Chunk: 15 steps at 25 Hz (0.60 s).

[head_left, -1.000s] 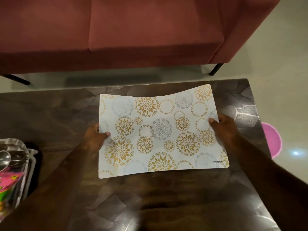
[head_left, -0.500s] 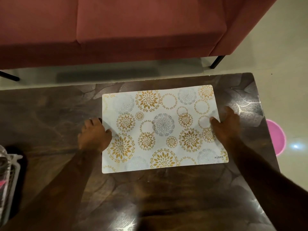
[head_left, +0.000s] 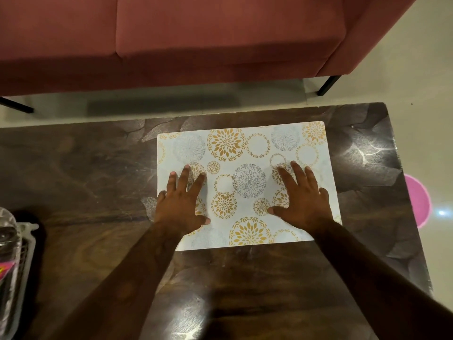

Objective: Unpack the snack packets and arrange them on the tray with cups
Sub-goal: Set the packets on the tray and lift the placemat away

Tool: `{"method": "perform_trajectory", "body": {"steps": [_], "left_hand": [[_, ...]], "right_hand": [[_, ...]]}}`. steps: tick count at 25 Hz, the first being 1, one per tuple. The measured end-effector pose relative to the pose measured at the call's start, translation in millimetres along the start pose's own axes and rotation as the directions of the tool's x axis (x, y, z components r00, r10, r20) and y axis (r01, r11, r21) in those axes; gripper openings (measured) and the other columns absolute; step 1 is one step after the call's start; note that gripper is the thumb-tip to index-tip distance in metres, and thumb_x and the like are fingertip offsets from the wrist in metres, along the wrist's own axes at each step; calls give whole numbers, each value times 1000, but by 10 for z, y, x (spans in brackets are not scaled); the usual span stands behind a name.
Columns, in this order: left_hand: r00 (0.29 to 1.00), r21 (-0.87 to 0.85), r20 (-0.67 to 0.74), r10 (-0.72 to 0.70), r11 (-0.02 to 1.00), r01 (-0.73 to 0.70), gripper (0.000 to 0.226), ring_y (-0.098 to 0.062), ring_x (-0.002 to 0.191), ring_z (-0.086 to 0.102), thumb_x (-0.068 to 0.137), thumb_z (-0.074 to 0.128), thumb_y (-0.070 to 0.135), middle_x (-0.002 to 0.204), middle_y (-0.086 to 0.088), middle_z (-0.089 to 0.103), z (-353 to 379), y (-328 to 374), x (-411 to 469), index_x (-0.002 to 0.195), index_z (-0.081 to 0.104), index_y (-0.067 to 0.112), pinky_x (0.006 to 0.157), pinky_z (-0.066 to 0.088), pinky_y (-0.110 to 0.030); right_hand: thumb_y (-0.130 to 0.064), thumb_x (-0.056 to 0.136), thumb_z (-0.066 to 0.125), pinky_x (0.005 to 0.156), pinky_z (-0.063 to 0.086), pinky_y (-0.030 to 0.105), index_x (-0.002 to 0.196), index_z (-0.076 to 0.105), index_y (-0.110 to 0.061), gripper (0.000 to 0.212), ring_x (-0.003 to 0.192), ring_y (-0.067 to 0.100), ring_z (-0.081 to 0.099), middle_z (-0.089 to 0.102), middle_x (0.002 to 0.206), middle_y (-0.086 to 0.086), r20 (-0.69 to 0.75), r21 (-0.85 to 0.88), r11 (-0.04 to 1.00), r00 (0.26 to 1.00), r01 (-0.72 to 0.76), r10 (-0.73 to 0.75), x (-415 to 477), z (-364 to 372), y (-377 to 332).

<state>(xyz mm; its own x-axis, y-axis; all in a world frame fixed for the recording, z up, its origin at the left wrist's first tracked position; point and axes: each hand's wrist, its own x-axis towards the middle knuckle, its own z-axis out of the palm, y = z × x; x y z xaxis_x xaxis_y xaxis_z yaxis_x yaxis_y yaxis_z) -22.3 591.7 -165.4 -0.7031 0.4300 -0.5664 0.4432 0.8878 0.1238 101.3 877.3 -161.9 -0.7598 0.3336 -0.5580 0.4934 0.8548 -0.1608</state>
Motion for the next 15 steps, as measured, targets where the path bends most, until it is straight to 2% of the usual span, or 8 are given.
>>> {"method": "perform_trajectory", "body": {"steps": [8, 11, 15], "left_hand": [[999, -37, -31, 16, 999, -17, 121, -35, 155, -10, 69, 73, 69, 168, 1, -16, -36, 99, 63, 157, -5, 40, 118, 21, -61], [998, -47, -60, 12, 999, -15, 118, -32, 155, -6, 72, 69, 71, 169, 1, -13, -66, 16, -4, 157, -5, 37, 119, 20, -59], [990, -80, -142, -4, 997, -8, 109, -31, 156, 1, 78, 66, 67, 169, 1, -7, -93, -233, -255, 157, -3, 38, 117, 24, -57]], "right_hand": [[-79, 76, 70, 123, 23, 71, 167, 5, -40, 118, 166, 32, -3, -8, 178, -7, -16, 2, 1000, 999, -29, 29, 46, -68, 31], [-78, 80, 66, 125, 21, 67, 166, 7, -39, 111, 167, 30, 1, -4, 179, -4, -56, 12, 1000, 998, -13, 13, -27, -49, -67], [-68, 87, 66, 125, 27, 63, 167, 14, -36, 101, 166, 29, 10, 4, 179, -2, -117, 54, 997, 992, 51, -44, -208, 0, -431]]}}
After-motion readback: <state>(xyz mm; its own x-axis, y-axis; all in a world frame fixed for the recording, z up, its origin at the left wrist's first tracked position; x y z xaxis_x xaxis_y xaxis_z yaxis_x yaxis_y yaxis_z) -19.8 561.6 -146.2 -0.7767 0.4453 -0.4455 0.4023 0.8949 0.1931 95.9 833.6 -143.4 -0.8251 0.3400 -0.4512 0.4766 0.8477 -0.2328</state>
